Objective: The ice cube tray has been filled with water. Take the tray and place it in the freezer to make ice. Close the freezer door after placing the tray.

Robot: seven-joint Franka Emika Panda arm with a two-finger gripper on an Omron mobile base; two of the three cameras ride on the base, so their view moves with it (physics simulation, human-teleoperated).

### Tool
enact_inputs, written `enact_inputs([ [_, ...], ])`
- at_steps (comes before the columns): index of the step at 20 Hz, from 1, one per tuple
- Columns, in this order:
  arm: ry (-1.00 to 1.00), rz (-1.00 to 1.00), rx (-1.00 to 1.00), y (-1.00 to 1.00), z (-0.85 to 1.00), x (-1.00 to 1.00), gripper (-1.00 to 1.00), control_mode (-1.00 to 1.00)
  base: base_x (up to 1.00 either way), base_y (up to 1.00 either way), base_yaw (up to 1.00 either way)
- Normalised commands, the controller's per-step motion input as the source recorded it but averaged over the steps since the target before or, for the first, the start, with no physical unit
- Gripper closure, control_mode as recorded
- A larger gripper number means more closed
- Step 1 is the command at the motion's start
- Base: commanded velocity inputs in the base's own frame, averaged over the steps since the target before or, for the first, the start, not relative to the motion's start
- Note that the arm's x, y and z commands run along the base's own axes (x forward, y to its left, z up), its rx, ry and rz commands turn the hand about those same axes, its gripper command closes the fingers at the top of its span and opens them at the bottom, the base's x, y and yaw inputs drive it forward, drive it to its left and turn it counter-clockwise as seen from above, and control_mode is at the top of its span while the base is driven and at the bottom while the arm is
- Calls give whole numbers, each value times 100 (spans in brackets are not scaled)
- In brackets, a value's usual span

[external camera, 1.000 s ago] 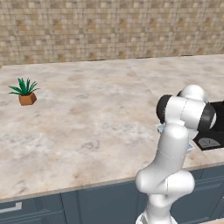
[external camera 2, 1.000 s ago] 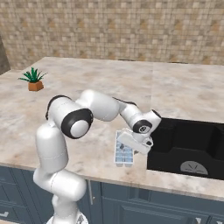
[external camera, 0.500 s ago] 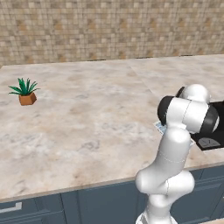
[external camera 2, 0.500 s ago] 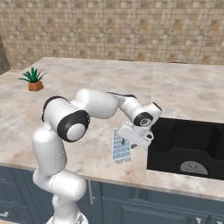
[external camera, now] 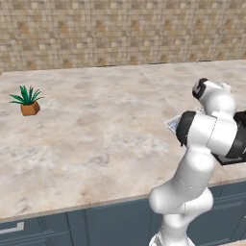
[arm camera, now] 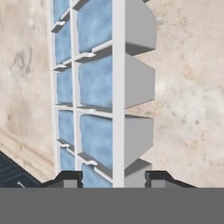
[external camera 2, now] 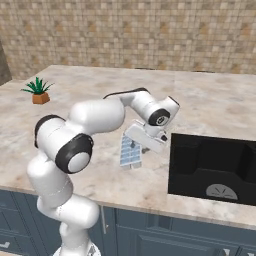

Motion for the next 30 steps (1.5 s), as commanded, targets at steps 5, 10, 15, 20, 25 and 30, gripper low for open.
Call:
enact_inputs([
  [5,-4,-21,0,55,69,-2,100,-100,0,0,0],
  [10,-14,-31,1,46,43,-12,100,-100,0,0,0],
  [15,-20,-30,4,52,30,-11,100,-100,0,0,0],
  [20,-19,-27,3,50,40,0,100,-100,0,0,0],
  [25,-7,-23,4,34,56,0,100,-100,0,0,0],
  [30,0,-21,12,5,59,-5,100,-100,0,0,0],
])
